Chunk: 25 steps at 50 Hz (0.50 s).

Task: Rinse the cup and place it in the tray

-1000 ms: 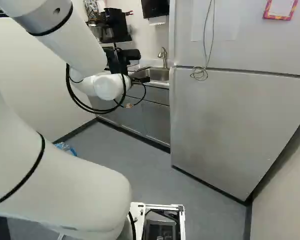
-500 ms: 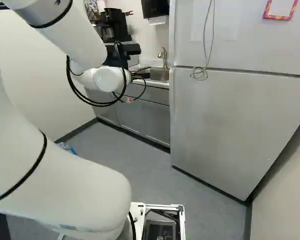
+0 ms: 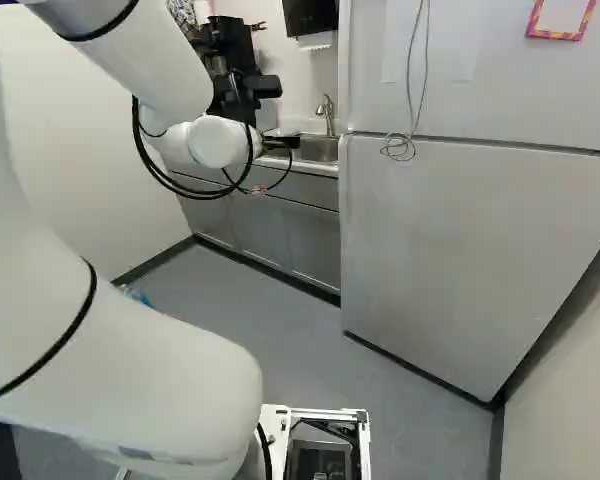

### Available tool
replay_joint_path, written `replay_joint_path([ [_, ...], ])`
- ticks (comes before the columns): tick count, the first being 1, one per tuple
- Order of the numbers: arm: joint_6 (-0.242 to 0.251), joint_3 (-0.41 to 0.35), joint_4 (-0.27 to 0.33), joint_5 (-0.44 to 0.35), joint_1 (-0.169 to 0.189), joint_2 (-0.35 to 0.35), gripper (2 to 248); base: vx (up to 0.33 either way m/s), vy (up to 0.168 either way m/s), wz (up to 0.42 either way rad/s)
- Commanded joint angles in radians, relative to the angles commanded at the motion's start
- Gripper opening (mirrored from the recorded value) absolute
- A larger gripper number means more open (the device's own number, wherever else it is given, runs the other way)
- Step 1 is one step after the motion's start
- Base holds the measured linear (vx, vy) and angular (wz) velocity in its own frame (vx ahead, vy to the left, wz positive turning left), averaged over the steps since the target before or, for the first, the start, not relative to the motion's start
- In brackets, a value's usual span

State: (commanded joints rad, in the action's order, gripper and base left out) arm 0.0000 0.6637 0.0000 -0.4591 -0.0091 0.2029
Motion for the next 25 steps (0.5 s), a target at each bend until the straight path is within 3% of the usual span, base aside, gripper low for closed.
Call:
replay_joint_path([
  [25,0.000,0.067,0.000,0.051,0.000,-0.015,247,0.000,0.000,0.000],
])
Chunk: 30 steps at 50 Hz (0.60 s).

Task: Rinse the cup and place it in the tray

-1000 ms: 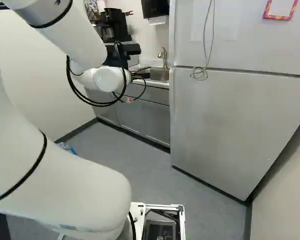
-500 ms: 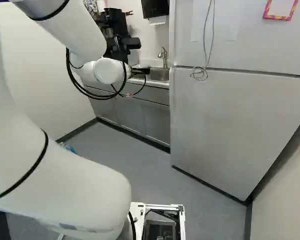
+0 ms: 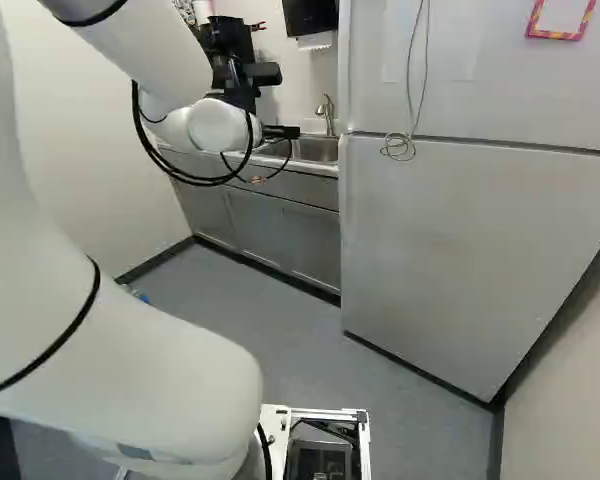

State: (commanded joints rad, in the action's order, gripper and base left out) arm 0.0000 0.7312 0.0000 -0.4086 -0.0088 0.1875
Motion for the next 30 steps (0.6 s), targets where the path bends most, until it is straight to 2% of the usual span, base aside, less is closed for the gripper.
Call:
replay_joint_path([
  [30,0.000,0.084,0.000,0.061,0.000,-0.023,247,0.000,0.000,0.000],
])
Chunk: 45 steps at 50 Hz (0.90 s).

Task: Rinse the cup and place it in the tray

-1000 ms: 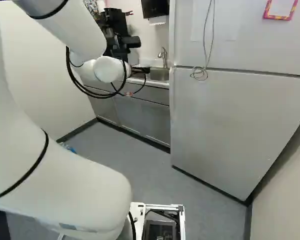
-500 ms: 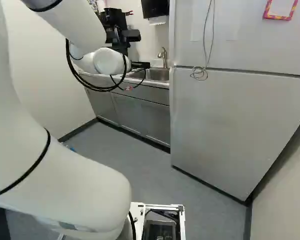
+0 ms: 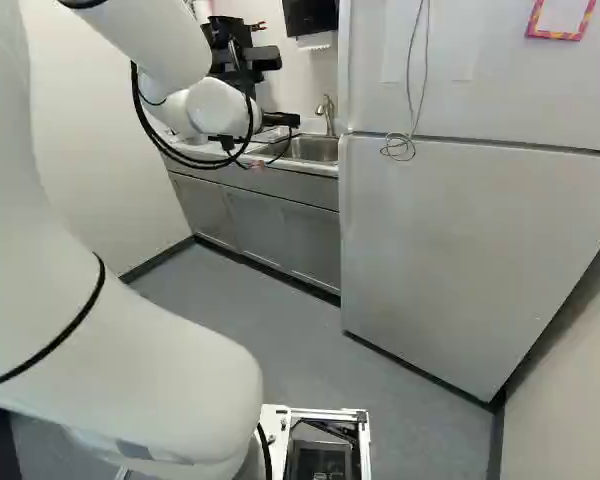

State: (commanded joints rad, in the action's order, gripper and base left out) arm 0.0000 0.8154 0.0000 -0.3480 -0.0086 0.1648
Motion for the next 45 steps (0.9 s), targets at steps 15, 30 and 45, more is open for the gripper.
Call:
replay_joint_path([
  [15,0.000,0.042,0.000,0.021,0.000,-0.012,247,0.000,0.000,0.000],
  [30,0.000,0.085,0.000,0.021,0.000,-0.024,247,0.000,0.000,0.000],
  [45,0.000,0.130,0.000,0.021,0.000,-0.039,247,0.000,0.000,0.000],
])
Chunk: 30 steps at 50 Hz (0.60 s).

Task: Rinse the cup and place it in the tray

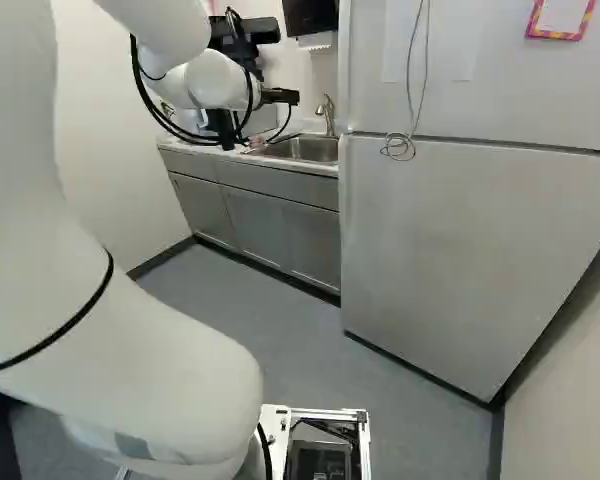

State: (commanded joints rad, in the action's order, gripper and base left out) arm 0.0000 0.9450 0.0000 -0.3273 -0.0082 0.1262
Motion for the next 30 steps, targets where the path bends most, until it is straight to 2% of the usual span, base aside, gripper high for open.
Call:
replay_joint_path([
  [30,0.000,0.065,0.000,0.000,0.000,-0.021,247,0.000,0.000,0.000],
])
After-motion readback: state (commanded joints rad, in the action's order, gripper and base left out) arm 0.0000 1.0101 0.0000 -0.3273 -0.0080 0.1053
